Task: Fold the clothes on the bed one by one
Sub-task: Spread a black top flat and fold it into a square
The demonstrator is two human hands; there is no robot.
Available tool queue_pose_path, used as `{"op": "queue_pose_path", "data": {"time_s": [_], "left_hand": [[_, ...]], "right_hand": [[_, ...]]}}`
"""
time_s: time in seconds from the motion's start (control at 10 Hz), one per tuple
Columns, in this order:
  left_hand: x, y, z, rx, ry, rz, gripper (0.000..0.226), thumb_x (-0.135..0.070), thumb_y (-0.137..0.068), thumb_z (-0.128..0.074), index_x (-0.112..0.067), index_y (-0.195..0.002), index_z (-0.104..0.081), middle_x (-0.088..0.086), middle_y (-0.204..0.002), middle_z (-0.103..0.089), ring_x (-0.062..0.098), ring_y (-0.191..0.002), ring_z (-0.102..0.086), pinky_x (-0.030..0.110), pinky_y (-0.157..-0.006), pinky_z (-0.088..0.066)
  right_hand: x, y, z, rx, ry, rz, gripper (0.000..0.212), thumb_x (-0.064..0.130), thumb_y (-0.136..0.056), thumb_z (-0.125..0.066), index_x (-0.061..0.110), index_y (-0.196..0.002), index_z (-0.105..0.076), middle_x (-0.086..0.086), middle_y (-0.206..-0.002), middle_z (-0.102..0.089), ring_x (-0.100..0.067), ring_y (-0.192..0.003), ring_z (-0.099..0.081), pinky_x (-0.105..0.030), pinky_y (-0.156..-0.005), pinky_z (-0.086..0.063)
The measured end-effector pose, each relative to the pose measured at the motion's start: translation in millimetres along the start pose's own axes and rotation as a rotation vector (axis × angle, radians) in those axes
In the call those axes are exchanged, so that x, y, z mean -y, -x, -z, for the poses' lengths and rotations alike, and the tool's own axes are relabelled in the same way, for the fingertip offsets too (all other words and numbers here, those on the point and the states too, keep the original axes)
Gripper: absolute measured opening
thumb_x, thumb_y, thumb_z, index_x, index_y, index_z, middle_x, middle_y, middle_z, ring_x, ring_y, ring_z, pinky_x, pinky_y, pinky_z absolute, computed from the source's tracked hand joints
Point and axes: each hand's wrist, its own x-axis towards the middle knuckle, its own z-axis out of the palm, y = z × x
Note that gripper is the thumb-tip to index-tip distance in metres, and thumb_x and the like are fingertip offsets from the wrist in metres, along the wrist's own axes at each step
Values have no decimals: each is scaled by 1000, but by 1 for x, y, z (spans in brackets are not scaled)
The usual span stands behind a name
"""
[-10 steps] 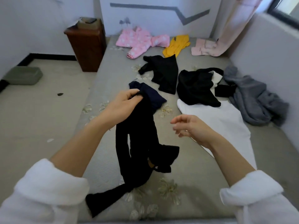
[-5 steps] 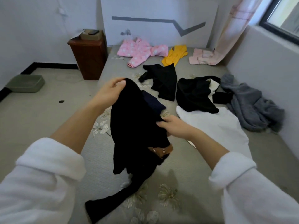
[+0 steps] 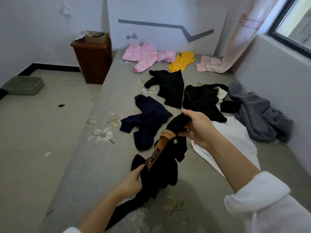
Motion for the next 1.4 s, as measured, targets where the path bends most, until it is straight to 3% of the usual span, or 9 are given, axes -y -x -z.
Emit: {"op": "queue_pose_path", "data": {"time_s": [0.1,0.3,0.5,0.6,0.8,1.0,1.2,1.3,1.4], "left_hand": [[13,-6,-13,3,-27,58,93,10,-75,-63,-24,-150,-19,-7,-142,-36,11,-131,-36,13,-90,-45],[0,-32,-57,-72,277,25,57,-12,-80,-76,-26,-128,-49,-16,-112,-55,-8,-94,-55,3,-68,-46],[-22,-37,-52,-464,261,-69,84,5,-84,-63,-18,-151,-17,5,-154,-26,22,-139,-31,40,-112,-33],[-56,-29,-22,-557,341,-169,36,0,-93,-53,-11,-128,-51,7,-115,-58,17,-105,-57,16,-78,-50],[-113,0,57,-624,32,-592,54,23,-79,-45,-29,-63,-48,-16,-54,-50,-9,-50,-48,11,-51,-40],[-164,5,114,-550,-170,-602,34,2,-87,-56,-15,-56,-59,8,-55,-58,14,-55,-49,28,-55,-36],[-208,23,170,-27,-645,-351,36,0,-79,-72,-36,-86,-73,-7,-75,-73,9,-65,-67,25,-61,-51],[-209,6,181,-90,-925,-126,29,-3,-77,-73,-25,-58,-67,-7,-54,-64,4,-53,-60,15,-49,-41],[-208,-15,175,-272,-1066,-19,19,-6,-81,-65,-16,-65,-66,3,-63,-62,18,-63,-57,27,-54,-42]], "right_hand": [[7,4,-5,-93,-88,27,30,20,-100,-45,8,-77,-61,-6,-71,-69,-21,-73,-71,-37,-60,-58],[13,9,-13,-188,-286,88,28,21,-100,-44,4,-83,-58,-7,-66,-70,-22,-68,-72,-39,-59,-58],[28,15,8,-237,-365,171,24,21,-100,-44,2,-97,-59,-10,-74,-71,-23,-68,-71,-35,-56,-57],[31,10,31,-347,-198,218,24,20,-97,-47,-1,-103,-57,-13,-84,-66,-24,-73,-69,-35,-60,-57],[13,9,89,-718,398,411,39,27,-87,-62,17,-60,-36,4,-55,-27,-8,-52,-26,-29,-51,-24],[15,12,103,-561,384,404,32,35,-94,-53,10,-75,-48,-2,-68,-42,-12,-64,-40,-33,-63,-32],[72,47,113,89,412,229,38,52,-64,-70,25,-89,-62,11,-75,-59,-5,-73,-56,-21,-67,-43],[72,47,117,185,975,73,56,44,-53,-85,32,-103,-61,10,-97,-65,-7,-92,-62,-25,-78,-48],[46,20,106,62,1431,95,26,14,-68,-76,15,-84,-56,2,-79,-57,-20,-78,-57,-26,-57,-39]]}}
